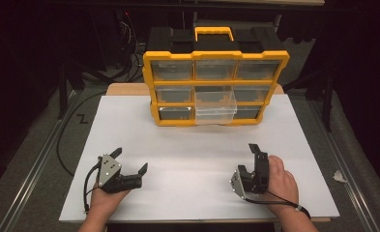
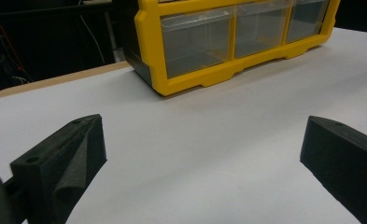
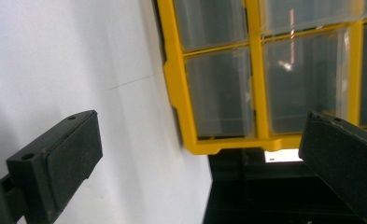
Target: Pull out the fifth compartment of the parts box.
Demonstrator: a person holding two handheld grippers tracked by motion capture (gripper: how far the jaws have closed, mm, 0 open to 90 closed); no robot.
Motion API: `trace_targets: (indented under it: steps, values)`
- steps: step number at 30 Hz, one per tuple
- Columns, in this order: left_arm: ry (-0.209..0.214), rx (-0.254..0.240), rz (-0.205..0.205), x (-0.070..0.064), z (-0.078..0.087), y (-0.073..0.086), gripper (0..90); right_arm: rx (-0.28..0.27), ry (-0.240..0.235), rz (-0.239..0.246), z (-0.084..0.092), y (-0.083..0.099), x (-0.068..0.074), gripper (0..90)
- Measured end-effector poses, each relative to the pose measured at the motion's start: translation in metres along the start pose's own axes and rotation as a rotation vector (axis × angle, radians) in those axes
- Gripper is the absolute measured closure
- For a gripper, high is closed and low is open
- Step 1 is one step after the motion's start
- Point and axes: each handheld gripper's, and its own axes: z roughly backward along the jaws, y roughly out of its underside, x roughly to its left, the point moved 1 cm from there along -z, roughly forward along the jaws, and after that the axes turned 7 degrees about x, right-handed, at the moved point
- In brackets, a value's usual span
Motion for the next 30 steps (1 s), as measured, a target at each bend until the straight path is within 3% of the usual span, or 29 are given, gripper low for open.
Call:
trace_targets:
  steps: [5, 8, 10, 14, 17, 22, 30]
  values:
    - [0.002, 0.002, 0.012, 0.001, 0.0, 0.0, 0.7, 0.017, -0.075, -0.104, -0.007, 0.007, 0.0, 0.9]
    - [0.009, 0.004, 0.017, 0.002, 0.0, 0.0, 0.7, 0.03, -0.138, -0.207, -0.011, 0.011, 0.0, 0.9]
    - [0.012, 0.006, 0.018, 0.001, 0.0, 0.0, 0.7, 0.04, -0.19, -0.312, -0.013, 0.014, 0.0, 0.9]
    - [0.017, 0.005, 0.024, 0.002, -0.001, 0.0, 0.8, 0.037, -0.234, -0.42, -0.016, 0.019, -0.004, 1.0]
    - [0.019, 0.003, 0.032, 0.002, 0.0, 0.0, 0.8, 0.04, -0.285, -0.539, -0.015, 0.023, -0.007, 1.0]
    - [0.025, -0.005, 0.053, 0.004, 0.001, 0.0, 0.8, 0.014, -0.355, -0.711, -0.015, 0.029, -0.013, 1.0]
    - [0.043, -0.01, 0.083, 0.007, 0.002, 0.0, 1.0, -0.064, -0.408, -0.936, -0.01, 0.042, -0.023, 1.1]
